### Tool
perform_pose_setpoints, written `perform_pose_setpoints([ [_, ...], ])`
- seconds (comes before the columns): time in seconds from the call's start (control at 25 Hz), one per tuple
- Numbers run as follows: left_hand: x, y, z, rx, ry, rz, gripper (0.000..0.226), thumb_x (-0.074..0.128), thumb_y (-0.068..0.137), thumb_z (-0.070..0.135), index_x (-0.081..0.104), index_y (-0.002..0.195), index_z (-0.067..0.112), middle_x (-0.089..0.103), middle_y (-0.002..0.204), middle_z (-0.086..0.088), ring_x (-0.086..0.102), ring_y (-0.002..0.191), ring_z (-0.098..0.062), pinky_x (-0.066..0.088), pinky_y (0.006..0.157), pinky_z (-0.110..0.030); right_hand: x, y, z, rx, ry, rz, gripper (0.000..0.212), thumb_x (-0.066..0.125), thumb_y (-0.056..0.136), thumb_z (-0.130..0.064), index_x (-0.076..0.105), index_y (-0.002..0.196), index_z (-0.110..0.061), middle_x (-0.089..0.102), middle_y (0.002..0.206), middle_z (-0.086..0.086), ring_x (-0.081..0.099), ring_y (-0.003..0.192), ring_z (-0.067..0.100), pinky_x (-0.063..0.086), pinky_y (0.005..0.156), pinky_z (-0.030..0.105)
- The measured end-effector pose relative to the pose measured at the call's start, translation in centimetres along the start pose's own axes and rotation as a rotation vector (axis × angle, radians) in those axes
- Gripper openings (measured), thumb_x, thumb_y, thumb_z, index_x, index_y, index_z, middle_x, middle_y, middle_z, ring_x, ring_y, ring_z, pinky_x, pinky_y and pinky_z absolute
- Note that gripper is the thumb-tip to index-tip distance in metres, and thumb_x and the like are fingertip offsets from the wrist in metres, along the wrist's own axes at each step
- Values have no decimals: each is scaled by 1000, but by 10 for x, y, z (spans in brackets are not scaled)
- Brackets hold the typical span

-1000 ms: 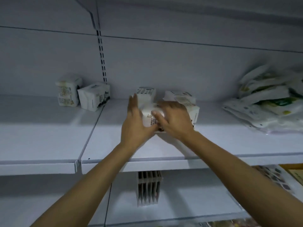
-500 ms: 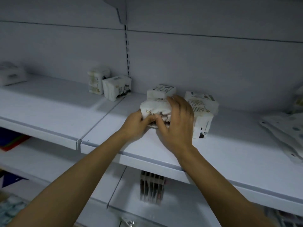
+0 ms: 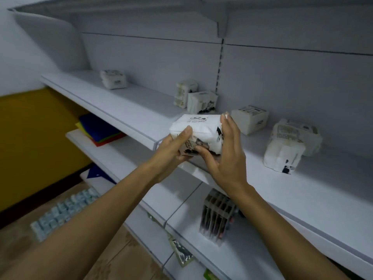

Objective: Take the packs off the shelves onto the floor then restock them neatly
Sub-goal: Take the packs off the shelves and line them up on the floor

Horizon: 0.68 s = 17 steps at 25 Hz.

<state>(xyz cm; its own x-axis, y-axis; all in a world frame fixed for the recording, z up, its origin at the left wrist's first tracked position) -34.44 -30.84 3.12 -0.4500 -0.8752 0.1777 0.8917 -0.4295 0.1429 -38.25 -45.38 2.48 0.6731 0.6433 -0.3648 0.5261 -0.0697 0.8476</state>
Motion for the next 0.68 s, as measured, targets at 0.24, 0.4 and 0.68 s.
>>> perform_pose_setpoints([
  [0.24,-20,-50,-12,-150,-426,172,65,53,81,56,56,132,15,64,124,-13,62,112,-26,49,100,-41,38,-25,-49,-243,8,49,52,42,101,-32,20,143,-12,23,148,18,33,135,32,34,109,41],
  [0.4,-95,-73,-9,-141,-305,383,52,63,88,35,49,136,20,65,123,-9,65,106,-24,57,76,-34,82,-38,-81,27,260,-268,77,58,85,-56,25,145,-22,33,146,-4,39,132,12,42,104,32],
  [0.68,-254,-144,24,9,198,645,85,69,84,33,16,150,24,51,114,20,57,98,4,51,68,-12,216,-50,-188,249,377,-725,99,74,66,-62,20,146,-38,40,139,-14,45,118,1,48,89,28],
])
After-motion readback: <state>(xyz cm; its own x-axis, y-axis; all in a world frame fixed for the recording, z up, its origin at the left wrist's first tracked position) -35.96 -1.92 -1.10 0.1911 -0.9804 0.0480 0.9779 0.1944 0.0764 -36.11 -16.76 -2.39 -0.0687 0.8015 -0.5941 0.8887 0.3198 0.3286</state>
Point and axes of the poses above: each hand's wrist, its own y-axis towards the middle knuckle, its own x-axis out of the palm, z = x × y, the point moved 3 cm from there along y, towards the middle knuckle
